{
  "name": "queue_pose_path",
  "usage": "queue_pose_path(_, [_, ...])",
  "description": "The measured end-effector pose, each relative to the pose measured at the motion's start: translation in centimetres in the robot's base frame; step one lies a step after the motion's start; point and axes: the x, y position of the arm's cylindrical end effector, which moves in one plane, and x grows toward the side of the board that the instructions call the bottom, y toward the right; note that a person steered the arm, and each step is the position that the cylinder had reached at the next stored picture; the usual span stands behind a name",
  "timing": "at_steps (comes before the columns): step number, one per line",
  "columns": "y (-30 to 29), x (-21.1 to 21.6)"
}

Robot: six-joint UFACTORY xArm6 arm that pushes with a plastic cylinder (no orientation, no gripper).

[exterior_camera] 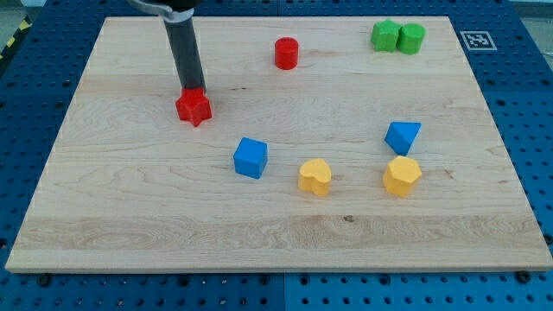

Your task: Push the red star towards the bottom

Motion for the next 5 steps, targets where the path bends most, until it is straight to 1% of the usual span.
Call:
queue_pose_path(1, [0.0,1.5])
queue_pose_path(2, [0.1,1.9])
queue_pose_path(3, [0.1,-1.6])
queue_pose_path(4, [0.2,-7.1])
queue_pose_path(5, [2.6,-11.8])
